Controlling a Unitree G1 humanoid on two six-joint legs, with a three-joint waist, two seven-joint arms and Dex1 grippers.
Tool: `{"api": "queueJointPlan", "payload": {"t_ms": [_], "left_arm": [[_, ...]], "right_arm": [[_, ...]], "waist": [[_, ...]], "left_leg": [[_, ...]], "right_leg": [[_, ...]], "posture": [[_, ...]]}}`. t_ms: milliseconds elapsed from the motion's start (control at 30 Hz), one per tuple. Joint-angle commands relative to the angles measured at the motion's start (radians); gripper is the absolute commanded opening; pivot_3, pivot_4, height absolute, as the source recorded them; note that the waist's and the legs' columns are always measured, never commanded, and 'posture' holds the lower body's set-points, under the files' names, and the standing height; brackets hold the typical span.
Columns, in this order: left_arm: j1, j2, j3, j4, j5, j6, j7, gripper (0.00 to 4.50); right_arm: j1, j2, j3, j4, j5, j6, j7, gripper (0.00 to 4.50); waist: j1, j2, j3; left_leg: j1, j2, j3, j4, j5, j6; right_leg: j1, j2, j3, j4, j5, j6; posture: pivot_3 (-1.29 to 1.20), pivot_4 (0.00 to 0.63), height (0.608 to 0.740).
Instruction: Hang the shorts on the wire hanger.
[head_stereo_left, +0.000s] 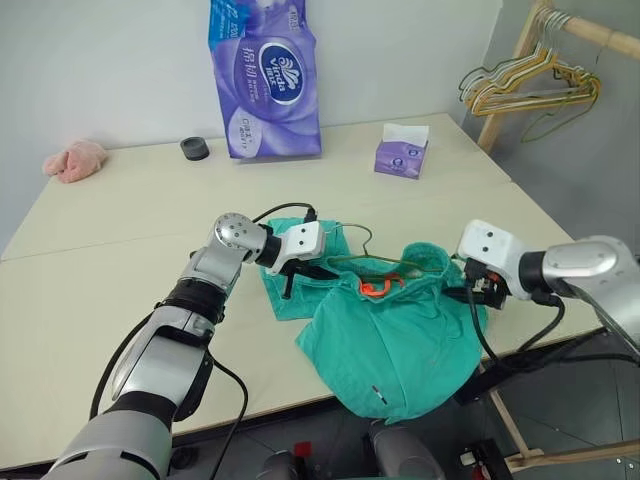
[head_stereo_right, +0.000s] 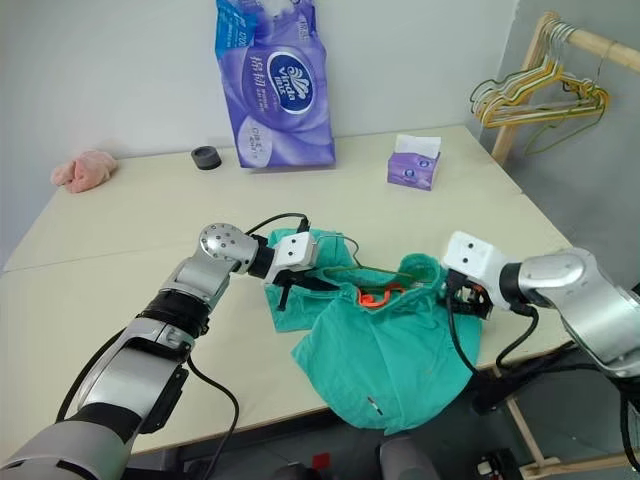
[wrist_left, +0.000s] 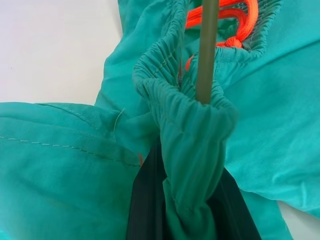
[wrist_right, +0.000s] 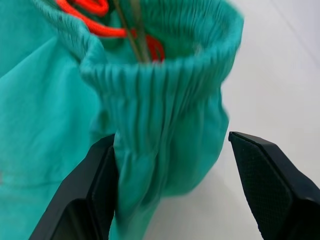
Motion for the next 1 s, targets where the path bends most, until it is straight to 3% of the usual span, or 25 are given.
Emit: {"api": "queueJointPlan", "payload": {"t_ms": [33, 100, 200, 467, 667, 700, 1000], "left_arm": [[-0.010, 0.004, 0.021, -0.038, -0.014, -0.001, 0.001, 0.00], [-0.009, 0.004, 0.023, -0.041, -0.015, 0.001, 0.002, 0.00], [-0.007, 0.005, 0.026, -0.049, -0.019, 0.008, 0.004, 0.00], [0.001, 0.010, 0.037, -0.071, -0.028, 0.020, 0.014, 0.00], [-0.016, -0.007, 0.077, -0.049, -0.058, 0.038, 0.055, 0.00], [-0.024, -0.008, 0.090, -0.038, -0.067, 0.038, 0.062, 0.56], [-0.077, 0.045, 0.150, 0.104, -0.058, -0.023, 0.094, 3.11]], "right_arm": [[-0.049, 0.028, 0.031, 0.013, -0.024, -0.020, 0.048, 3.51], [-0.068, 0.046, 0.066, 0.024, -0.045, -0.026, 0.074, 3.51], [-0.077, 0.058, 0.107, 0.050, -0.086, -0.049, 0.095, 2.90], [-0.088, 0.107, 0.119, 0.078, -0.141, -0.069, 0.115, 0.17], [-0.085, 0.123, 0.104, 0.069, -0.159, -0.076, 0.130, 0.03], [-0.086, 0.124, 0.099, 0.067, -0.161, -0.078, 0.131, 0.00], [-0.079, 0.105, 0.044, 0.021, -0.141, -0.068, 0.155, 0.00]], "waist": [[-0.001, 0.000, 0.000], [-0.001, 0.000, 0.000], [-0.002, 0.000, 0.000], [-0.003, 0.000, 0.000], [-0.003, 0.001, 0.000], [-0.003, 0.001, 0.000], [-0.008, 0.001, 0.000]], "left_leg": [[0.000, 0.000, 0.000, 0.000, 0.000, 0.000], [0.000, 0.000, 0.000, 0.000, 0.000, 0.000], [0.000, 0.000, 0.000, 0.000, 0.000, 0.000], [0.000, 0.000, -0.001, 0.000, 0.000, 0.000], [0.000, 0.000, -0.001, 0.000, 0.000, 0.000], [0.000, 0.000, -0.001, 0.000, 0.000, 0.000], [0.000, 0.000, -0.001, 0.000, 0.000, 0.000]], "right_leg": [[0.000, 0.000, 0.000, 0.000, 0.000, 0.000], [0.000, 0.000, 0.000, 0.000, 0.000, 0.000], [0.000, 0.000, 0.000, 0.000, 0.000, 0.000], [0.000, 0.000, 0.000, 0.000, 0.000, 0.000], [0.000, -0.001, 0.000, 0.000, 0.000, 0.000], [0.000, -0.001, 0.000, 0.000, 0.000, 0.000], [0.000, -0.001, -0.001, 0.000, 0.000, 0.000]], "posture": [[-0.29, 0.047, 0.740], [-0.29, 0.046, 0.740], [-0.29, 0.046, 0.740], [-0.28, 0.045, 0.740], [-0.28, 0.045, 0.740], [-0.28, 0.046, 0.740], [-0.28, 0.049, 0.740]]}}
